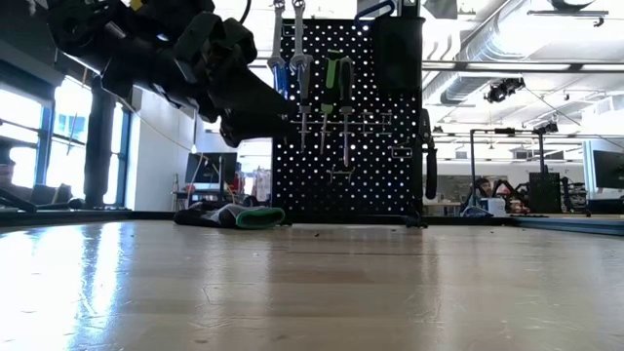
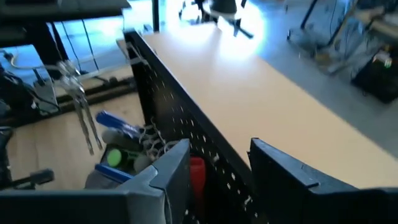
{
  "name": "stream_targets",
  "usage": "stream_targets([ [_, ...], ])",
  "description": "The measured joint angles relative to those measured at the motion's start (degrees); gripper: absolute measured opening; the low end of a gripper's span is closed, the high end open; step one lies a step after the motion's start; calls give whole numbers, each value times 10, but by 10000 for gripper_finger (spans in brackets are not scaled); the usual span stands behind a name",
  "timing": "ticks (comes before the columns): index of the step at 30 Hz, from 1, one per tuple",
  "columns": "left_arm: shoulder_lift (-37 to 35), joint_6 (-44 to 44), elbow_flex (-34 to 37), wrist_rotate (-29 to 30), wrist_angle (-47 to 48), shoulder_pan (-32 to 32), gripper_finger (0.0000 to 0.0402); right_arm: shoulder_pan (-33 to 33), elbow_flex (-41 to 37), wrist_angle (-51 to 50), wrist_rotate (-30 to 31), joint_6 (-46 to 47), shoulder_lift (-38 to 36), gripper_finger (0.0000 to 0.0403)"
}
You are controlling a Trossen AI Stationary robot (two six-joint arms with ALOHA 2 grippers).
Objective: Hang tools onto peg board
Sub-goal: Hang the gray measuring tape on the pegboard
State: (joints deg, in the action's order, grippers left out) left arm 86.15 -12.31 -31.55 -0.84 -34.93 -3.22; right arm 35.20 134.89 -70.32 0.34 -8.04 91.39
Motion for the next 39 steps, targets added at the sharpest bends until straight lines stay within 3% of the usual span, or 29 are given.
stream_targets([
  [6, -23, 15, 0, -40, 23, 0, 223, -21, 0, 33, -1, -22, -40, 158],
  [11, -88, 48, 0, -56, 129, -15, 223, -50, 0, 42, -1, -37, -81, 158],
  [16, -168, 65, 0, -57, 252, -56, 223, -95, 0, 23, -2, -52, -111, 158],
  [22, -233, 19, 0, -57, 318, -131, 223, -158, 0, -47, -26, -55, -119, 158],
  [27, -233, -44, 0, -54, 320, -209, 223, -211, 0, -110, -56, -44, -104, 158],
  [39, -160, -167, 0, 31, 284, -336, 223, -336, 0, -196, -59, -23, -40, 158],
])
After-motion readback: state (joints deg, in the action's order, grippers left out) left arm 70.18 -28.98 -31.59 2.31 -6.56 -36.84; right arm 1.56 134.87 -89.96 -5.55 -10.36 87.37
